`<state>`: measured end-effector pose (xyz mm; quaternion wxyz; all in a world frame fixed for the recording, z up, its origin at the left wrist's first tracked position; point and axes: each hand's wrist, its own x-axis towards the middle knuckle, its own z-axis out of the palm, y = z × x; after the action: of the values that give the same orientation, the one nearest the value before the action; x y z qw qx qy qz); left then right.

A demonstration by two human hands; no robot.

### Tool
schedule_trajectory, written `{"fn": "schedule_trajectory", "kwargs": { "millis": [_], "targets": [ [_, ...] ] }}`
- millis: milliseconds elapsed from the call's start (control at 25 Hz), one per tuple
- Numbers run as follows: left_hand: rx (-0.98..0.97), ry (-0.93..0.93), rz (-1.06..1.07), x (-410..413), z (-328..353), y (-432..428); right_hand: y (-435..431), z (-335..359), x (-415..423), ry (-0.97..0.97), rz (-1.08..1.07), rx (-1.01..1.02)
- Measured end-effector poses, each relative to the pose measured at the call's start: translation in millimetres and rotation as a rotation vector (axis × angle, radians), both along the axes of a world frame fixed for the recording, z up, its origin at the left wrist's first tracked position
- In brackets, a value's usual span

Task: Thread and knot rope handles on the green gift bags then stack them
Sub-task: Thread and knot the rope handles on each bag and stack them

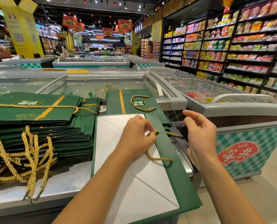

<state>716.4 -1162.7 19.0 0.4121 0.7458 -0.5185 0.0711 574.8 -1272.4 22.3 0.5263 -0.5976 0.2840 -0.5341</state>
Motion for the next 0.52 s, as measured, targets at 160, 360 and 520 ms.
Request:
{"fn": "schedule_trajectory", "kwargs": {
  "millis": [160, 360, 520],
  "targets": [
    [0.003, -0.008, 0.037, -2, 2, 1, -7, 5, -7, 0.566, 0.243, -0.367],
    [0.064, -0.038, 0.032, -3, 2, 6, -8, 9, -8, 0.961, 0.425, -0.462],
    [0.22, -0.162, 0.082, -9, 9, 16, -5, 10, -7, 0.905, 0.399, -0.442]
  ]
}}
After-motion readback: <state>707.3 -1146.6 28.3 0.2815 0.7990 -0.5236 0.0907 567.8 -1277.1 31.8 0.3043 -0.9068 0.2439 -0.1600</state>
